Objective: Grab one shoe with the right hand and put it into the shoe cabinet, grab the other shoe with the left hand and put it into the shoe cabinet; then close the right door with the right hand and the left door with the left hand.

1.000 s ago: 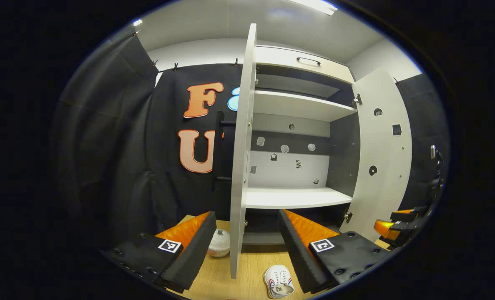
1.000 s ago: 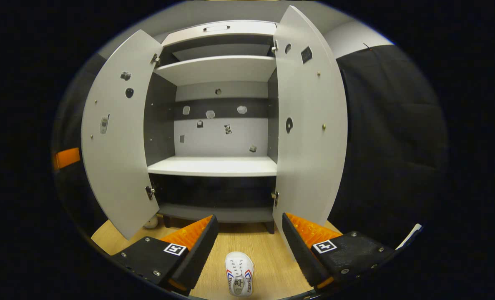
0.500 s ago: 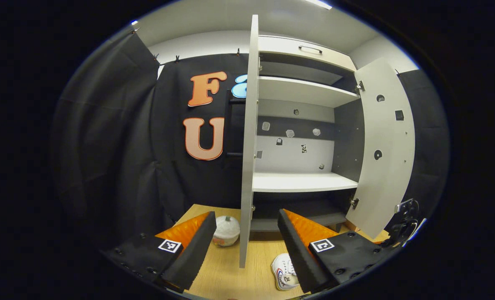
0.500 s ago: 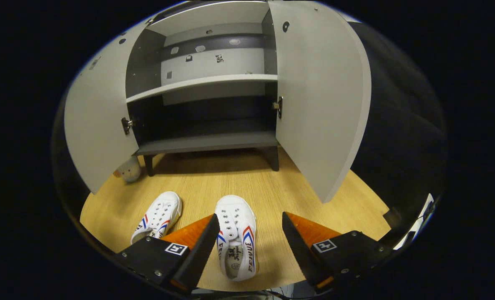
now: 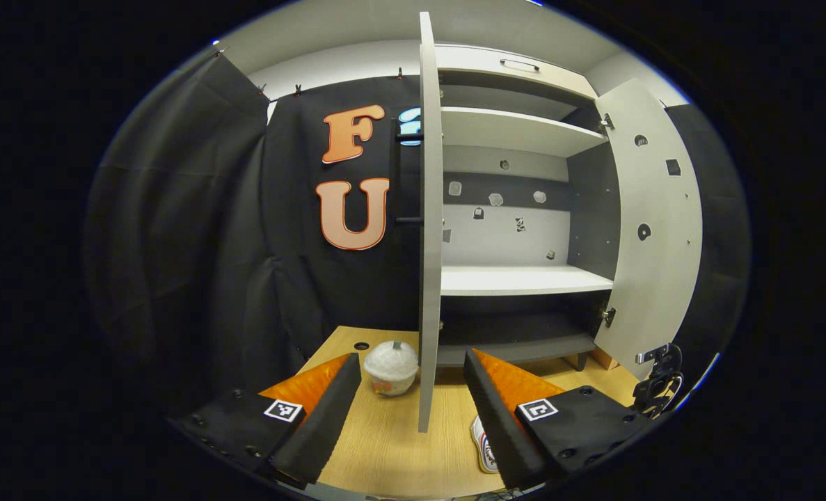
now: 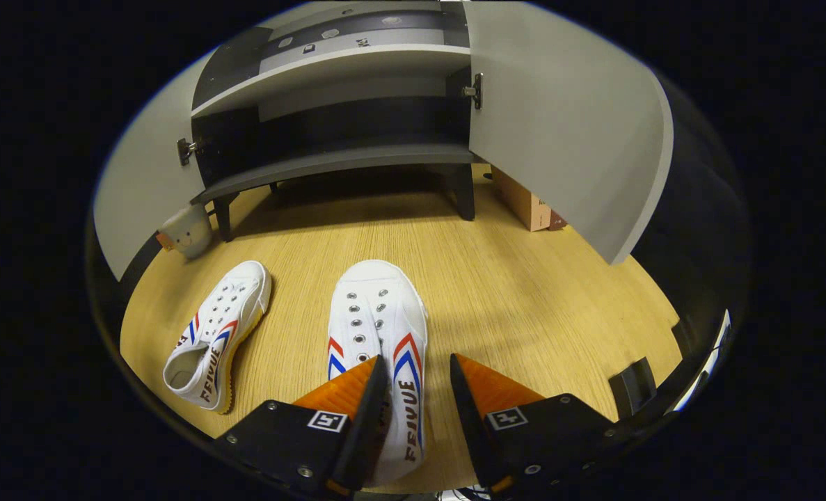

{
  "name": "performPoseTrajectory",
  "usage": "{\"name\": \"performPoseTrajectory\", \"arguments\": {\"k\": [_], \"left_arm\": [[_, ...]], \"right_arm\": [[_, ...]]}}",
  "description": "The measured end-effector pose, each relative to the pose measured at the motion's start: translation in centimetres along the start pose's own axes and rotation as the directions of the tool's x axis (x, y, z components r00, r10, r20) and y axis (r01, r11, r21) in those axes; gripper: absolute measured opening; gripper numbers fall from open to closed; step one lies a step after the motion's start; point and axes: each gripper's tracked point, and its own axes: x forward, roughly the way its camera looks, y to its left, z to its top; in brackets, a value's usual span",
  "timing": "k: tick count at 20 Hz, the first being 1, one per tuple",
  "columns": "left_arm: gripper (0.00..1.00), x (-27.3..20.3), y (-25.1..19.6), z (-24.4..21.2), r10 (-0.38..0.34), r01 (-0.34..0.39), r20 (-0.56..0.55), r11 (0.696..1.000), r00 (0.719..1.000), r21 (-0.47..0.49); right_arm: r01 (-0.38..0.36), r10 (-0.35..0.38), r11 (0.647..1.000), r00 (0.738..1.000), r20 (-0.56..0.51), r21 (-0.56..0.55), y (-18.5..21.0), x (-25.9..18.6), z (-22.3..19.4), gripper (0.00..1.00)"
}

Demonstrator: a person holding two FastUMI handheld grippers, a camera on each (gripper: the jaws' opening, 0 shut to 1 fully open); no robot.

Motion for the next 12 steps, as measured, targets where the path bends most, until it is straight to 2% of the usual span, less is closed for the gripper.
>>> {"name": "performPoseTrajectory", "arguments": {"k": [3,4,7,10,12], "left_arm": [[0.97,0.0,0.2,-0.7,0.004,-0.004,-0.021,1.000,1.000,0.000],[0.97,-0.1,0.1,-0.9,0.003,-0.003,-0.027,1.000,1.000,0.001],[0.97,0.0,-0.4,-1.3,-0.007,0.007,-0.035,1.000,0.999,0.000],[0.97,-0.3,-1.2,-1.9,-0.027,0.027,-0.047,1.000,0.999,-0.005],[0.97,-0.4,-1.8,-2.1,-0.040,0.040,-0.055,0.999,0.998,-0.006]], "right_arm": [[-0.010,0.010,1.000,1.000,-0.021,-0.001,0.5,0.5,-0.5,0.48],[-0.015,0.015,1.000,1.000,-0.022,-0.009,0.7,0.5,-0.5,0.42],[0.007,-0.007,1.000,1.000,-0.024,-0.007,0.5,0.7,-0.5,0.30],[0.020,-0.020,1.000,0.999,-0.025,-0.010,0.1,0.6,-0.1,0.02],[0.028,-0.028,1.000,0.999,-0.015,-0.002,-0.1,-0.3,1.0,0.00]]}}
